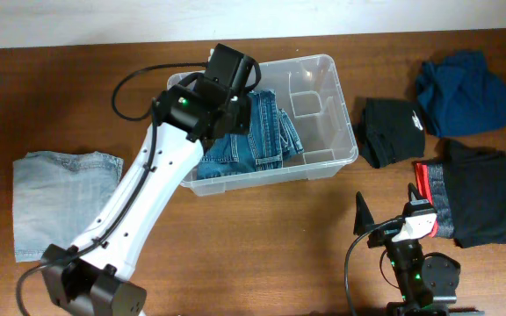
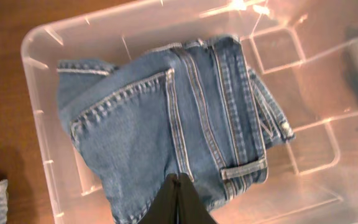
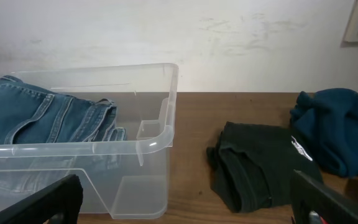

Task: Pack container
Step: 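Lower the jeans into the bin and release with the left gripper, then press and flatten the jeans inside the bin with the left gripper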

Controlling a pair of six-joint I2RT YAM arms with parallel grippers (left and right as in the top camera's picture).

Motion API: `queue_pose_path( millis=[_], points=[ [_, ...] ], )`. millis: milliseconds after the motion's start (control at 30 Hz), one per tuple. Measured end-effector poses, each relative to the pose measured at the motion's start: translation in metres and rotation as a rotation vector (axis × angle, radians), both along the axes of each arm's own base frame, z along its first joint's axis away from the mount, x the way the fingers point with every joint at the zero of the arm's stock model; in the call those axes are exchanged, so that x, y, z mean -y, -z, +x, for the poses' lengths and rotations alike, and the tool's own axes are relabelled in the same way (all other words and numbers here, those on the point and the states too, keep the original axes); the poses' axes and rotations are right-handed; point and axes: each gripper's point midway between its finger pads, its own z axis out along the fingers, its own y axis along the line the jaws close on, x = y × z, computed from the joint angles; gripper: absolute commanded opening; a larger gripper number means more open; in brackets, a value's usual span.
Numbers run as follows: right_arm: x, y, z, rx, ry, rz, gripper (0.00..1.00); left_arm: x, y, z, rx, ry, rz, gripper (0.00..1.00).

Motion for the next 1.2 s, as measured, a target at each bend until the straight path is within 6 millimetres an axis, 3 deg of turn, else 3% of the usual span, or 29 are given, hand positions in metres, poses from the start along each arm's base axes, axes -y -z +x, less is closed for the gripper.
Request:
queue_pose_path(
  millis=[233,400,633,1100,1200],
  points=[
    [0.000,0.000,0.000,0.000,0.000,-0.001,0.99,0.000,0.032,-0.007,-0.101,0.008,0.063,0.01],
    [0.000,0.000,0.000,0.000,0.000,-0.001,0.99,-0.024,0.069,-0.012,-0.195,-0.104,0.203,0.01],
    [0.000,0.000,0.000,0.000,0.000,-0.001,0.99,-0.038,0.091,-0.006,-0.222,-0.202,0.259,0.01],
    [0.000,0.000,0.000,0.000,0.000,-0.001,0.99,-0.053,0.194,0.002,-0.413,-0.319,0.302,0.01],
    [0.000,0.000,0.000,0.000,0.000,0.000,0.98,-0.054,0.203,0.004,-0.446,-0.326,0.278,0.00]
  ],
)
